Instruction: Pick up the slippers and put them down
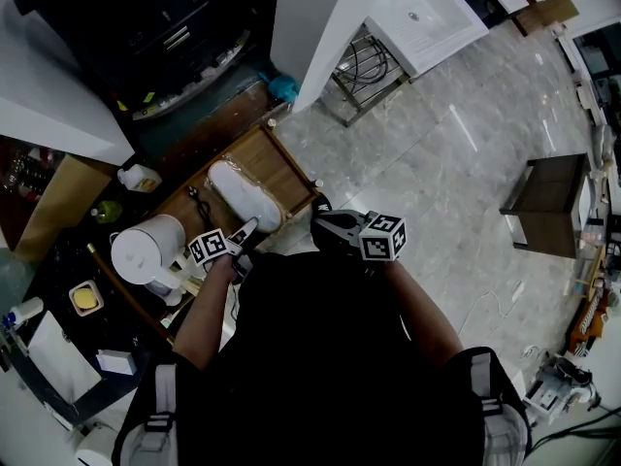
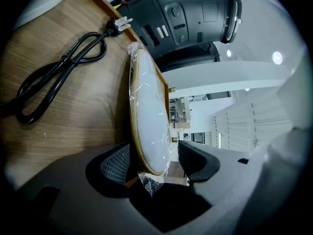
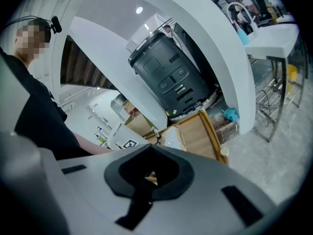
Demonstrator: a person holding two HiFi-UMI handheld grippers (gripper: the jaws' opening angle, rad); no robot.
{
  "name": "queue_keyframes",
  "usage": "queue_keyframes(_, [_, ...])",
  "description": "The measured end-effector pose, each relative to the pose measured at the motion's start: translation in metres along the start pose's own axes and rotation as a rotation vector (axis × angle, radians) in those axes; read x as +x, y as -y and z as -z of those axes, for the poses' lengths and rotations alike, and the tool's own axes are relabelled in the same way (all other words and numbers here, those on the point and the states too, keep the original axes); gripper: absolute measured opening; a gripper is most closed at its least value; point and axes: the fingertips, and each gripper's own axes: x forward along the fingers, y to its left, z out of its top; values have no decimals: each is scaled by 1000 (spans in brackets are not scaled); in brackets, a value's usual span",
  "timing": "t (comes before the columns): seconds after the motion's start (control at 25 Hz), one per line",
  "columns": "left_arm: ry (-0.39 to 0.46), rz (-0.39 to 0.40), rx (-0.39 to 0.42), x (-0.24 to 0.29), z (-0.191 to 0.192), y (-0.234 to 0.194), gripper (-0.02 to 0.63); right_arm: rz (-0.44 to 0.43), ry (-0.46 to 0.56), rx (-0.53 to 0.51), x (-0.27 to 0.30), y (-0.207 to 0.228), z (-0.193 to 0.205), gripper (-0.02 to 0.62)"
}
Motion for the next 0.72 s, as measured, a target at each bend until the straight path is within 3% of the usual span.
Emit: queue_keyframes(0.72, [23, 15, -44, 20, -7, -5, 301, 32, -21, 5, -10, 8, 9, 6])
